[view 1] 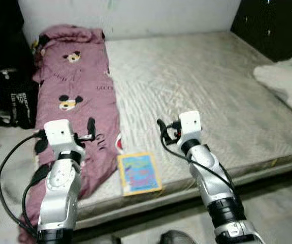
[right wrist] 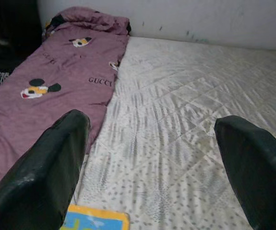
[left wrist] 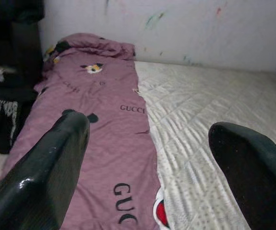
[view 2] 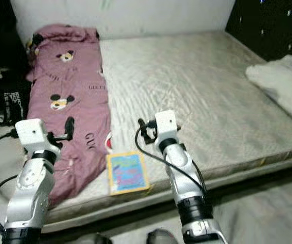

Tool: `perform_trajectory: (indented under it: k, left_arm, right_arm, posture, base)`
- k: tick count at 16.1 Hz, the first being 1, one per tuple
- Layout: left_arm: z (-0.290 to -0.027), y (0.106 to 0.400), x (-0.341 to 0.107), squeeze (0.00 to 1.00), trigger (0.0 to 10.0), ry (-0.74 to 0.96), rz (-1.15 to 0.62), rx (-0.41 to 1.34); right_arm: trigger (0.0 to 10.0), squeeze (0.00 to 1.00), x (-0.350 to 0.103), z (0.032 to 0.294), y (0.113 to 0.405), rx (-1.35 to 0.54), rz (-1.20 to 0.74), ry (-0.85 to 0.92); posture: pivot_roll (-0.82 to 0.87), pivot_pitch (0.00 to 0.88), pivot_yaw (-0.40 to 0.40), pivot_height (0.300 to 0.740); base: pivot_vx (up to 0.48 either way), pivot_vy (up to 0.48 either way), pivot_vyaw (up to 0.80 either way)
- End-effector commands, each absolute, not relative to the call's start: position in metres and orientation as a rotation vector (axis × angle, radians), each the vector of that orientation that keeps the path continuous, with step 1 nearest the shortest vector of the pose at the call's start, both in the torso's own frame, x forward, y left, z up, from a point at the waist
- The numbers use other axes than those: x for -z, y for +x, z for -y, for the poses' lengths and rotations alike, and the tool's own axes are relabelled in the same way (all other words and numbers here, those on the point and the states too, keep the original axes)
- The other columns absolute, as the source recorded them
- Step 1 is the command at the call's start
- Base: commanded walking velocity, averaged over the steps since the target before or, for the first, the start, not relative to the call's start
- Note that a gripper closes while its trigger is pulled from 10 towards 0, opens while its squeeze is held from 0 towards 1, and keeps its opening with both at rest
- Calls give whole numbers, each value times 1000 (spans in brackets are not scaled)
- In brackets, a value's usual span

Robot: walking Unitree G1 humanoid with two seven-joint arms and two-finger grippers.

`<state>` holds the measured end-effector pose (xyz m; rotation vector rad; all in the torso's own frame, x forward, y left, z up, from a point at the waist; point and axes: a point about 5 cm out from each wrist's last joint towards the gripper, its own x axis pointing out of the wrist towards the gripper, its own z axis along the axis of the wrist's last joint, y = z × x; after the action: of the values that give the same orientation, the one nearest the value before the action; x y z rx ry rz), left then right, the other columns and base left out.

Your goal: Clean up the room

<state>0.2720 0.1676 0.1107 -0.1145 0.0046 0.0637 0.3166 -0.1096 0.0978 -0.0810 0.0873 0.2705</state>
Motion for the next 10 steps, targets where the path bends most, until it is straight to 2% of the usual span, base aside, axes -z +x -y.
perform_trajectory:
  k: [1, 4, 5, 6, 8, 10]
  left_arm:
    - [-162, 274, -111, 0, 10000, -105, -4, -50]
    - [-165, 276, -115, 0, 10000, -49, -13, -77]
    - [-163, 273, -117, 0, 10000, -99, 15, 13]
    - [-165, 273, -118, 0, 10000, -93, 31, 16]
    - [-171, 272, -116, 0, 10000, -77, 30, -43]
    - [-172, 274, -118, 0, 10000, -71, 33, -51]
  right_arm:
    - [10000, 0, -97, 117, 317, -251, -93, -83]
    - [10000, 0, -99, 120, 320, -236, -87, -82]
    - [10000, 0, -99, 124, 321, -222, -86, -82]
    - [10000, 0, -100, 125, 323, -219, -85, -82]
    - [10000, 0, -100, 125, 324, -213, -96, -73]
    - [10000, 0, -98, 125, 323, -210, -107, -66]
  posture:
    - [-112, 14, -2, 740]
    - [-111, 27, -1, 740]
    - [-112, 29, 0, 740]
    - [-114, 30, 2, 740]
    - [-117, 32, 3, 740]
    - [-115, 36, 3, 740]
  base:
    - [0, 0, 0]
    - [0, 0, 0]
    - [0, 0, 0]
    - [0, 0, 0]
    - [0, 0, 0]
    - [0, 0, -800]
